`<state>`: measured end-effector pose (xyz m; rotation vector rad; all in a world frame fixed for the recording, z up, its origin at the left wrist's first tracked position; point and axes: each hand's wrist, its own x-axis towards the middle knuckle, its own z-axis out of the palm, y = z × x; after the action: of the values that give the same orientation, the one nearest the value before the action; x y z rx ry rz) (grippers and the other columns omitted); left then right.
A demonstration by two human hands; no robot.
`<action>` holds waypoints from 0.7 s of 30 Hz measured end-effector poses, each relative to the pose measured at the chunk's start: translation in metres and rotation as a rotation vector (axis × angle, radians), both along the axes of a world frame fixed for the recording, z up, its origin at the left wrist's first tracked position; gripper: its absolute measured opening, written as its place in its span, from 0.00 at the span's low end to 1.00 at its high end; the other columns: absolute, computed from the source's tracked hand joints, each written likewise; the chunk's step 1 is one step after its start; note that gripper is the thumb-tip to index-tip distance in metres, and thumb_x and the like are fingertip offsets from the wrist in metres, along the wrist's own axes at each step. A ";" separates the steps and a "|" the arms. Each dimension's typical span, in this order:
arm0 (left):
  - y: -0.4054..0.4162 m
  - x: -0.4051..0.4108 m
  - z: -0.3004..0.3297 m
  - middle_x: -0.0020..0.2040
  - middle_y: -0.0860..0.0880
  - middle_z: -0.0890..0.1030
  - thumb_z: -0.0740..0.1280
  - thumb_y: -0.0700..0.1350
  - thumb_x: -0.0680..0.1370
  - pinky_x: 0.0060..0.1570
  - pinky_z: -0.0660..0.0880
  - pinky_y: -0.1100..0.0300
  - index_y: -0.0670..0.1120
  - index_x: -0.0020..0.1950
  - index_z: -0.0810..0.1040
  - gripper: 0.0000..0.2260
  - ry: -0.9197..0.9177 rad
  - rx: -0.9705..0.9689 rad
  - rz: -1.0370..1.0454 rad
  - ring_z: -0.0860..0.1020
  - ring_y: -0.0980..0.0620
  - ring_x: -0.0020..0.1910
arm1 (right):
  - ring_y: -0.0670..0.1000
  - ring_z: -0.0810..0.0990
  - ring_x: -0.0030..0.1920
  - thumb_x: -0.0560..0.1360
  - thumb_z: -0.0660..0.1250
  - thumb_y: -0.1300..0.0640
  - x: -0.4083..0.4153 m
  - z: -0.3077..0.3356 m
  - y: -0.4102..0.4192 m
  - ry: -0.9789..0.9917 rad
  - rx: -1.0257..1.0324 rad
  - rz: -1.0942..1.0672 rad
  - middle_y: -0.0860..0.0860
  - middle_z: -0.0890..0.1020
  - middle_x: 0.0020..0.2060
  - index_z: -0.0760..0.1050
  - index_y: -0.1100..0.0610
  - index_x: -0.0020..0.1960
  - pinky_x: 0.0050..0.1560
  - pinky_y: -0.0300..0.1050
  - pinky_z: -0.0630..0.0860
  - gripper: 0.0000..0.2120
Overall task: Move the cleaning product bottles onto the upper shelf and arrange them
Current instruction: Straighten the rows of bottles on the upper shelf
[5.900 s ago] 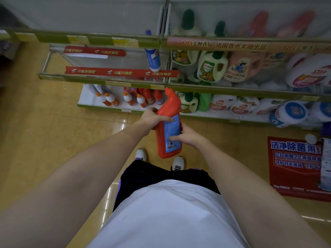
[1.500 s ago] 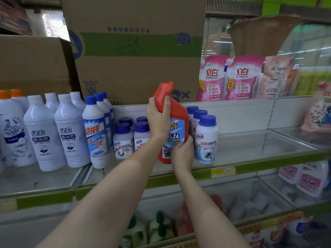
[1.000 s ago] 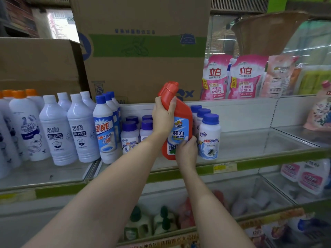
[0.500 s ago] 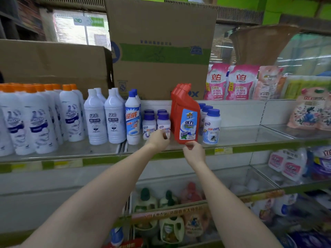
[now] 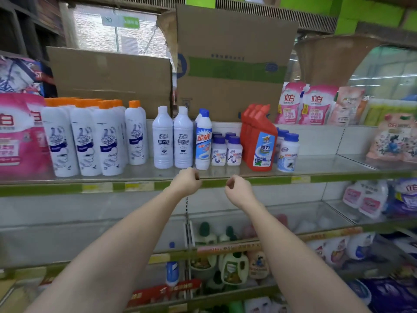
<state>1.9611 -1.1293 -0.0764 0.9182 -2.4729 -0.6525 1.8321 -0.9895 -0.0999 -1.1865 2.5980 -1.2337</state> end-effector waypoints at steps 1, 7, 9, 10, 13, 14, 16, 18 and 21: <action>-0.003 0.012 0.000 0.41 0.42 0.82 0.64 0.42 0.76 0.45 0.79 0.50 0.39 0.44 0.78 0.07 -0.013 -0.013 0.005 0.80 0.42 0.42 | 0.58 0.80 0.52 0.76 0.66 0.60 0.009 0.000 -0.003 0.031 0.038 0.019 0.57 0.83 0.49 0.76 0.57 0.48 0.53 0.47 0.75 0.01; -0.033 0.084 -0.002 0.46 0.40 0.82 0.64 0.43 0.76 0.50 0.79 0.48 0.39 0.48 0.81 0.09 -0.071 -0.067 0.033 0.80 0.40 0.48 | 0.57 0.80 0.51 0.76 0.67 0.60 0.064 0.003 -0.033 0.066 0.039 0.069 0.56 0.82 0.49 0.75 0.56 0.49 0.54 0.49 0.77 0.02; -0.042 0.108 -0.006 0.46 0.42 0.82 0.64 0.44 0.76 0.49 0.80 0.48 0.41 0.46 0.80 0.07 -0.089 -0.077 0.052 0.80 0.41 0.47 | 0.57 0.79 0.51 0.77 0.66 0.60 0.085 0.002 -0.045 0.073 0.039 0.096 0.56 0.82 0.49 0.76 0.56 0.49 0.54 0.49 0.77 0.02; -0.047 0.118 -0.008 0.45 0.43 0.82 0.64 0.44 0.76 0.49 0.80 0.49 0.43 0.45 0.79 0.06 -0.094 -0.078 0.061 0.80 0.41 0.46 | 0.57 0.80 0.51 0.76 0.66 0.60 0.095 0.001 -0.051 0.077 0.045 0.112 0.56 0.82 0.49 0.76 0.57 0.49 0.54 0.49 0.77 0.02; -0.059 0.146 -0.010 0.44 0.43 0.82 0.64 0.44 0.77 0.47 0.79 0.52 0.43 0.43 0.79 0.06 -0.098 -0.071 0.094 0.79 0.42 0.45 | 0.58 0.80 0.51 0.76 0.66 0.60 0.120 -0.001 -0.070 0.083 0.057 0.158 0.57 0.82 0.49 0.78 0.60 0.51 0.54 0.49 0.77 0.06; -0.064 0.154 -0.008 0.45 0.43 0.82 0.64 0.44 0.77 0.46 0.78 0.53 0.43 0.44 0.79 0.06 -0.093 -0.074 0.106 0.79 0.42 0.45 | 0.58 0.80 0.51 0.76 0.66 0.60 0.127 0.001 -0.076 0.088 0.059 0.171 0.57 0.82 0.49 0.78 0.60 0.51 0.54 0.49 0.77 0.06; -0.073 0.168 -0.002 0.46 0.44 0.82 0.65 0.44 0.77 0.44 0.77 0.54 0.44 0.44 0.79 0.05 -0.082 -0.082 0.129 0.79 0.43 0.45 | 0.57 0.79 0.51 0.76 0.65 0.60 0.138 0.007 -0.089 0.098 0.053 0.191 0.56 0.82 0.49 0.77 0.59 0.52 0.53 0.49 0.76 0.06; -0.084 0.178 0.004 0.46 0.44 0.82 0.65 0.44 0.78 0.47 0.78 0.54 0.43 0.45 0.79 0.06 -0.069 -0.085 0.141 0.79 0.43 0.46 | 0.56 0.79 0.50 0.76 0.65 0.59 0.148 0.014 -0.101 0.098 0.034 0.210 0.54 0.81 0.49 0.77 0.58 0.52 0.54 0.49 0.77 0.06; -0.099 0.184 0.009 0.46 0.44 0.82 0.65 0.44 0.78 0.50 0.80 0.50 0.41 0.48 0.80 0.07 -0.060 -0.086 0.154 0.80 0.44 0.47 | 0.56 0.79 0.50 0.76 0.65 0.59 0.159 0.020 -0.116 0.102 0.015 0.244 0.54 0.81 0.49 0.77 0.57 0.52 0.55 0.50 0.77 0.06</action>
<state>2.1451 -1.2280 -0.0670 1.0960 -2.4311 -0.4703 1.9914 -1.1058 -0.0803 -1.5469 2.4293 -1.1318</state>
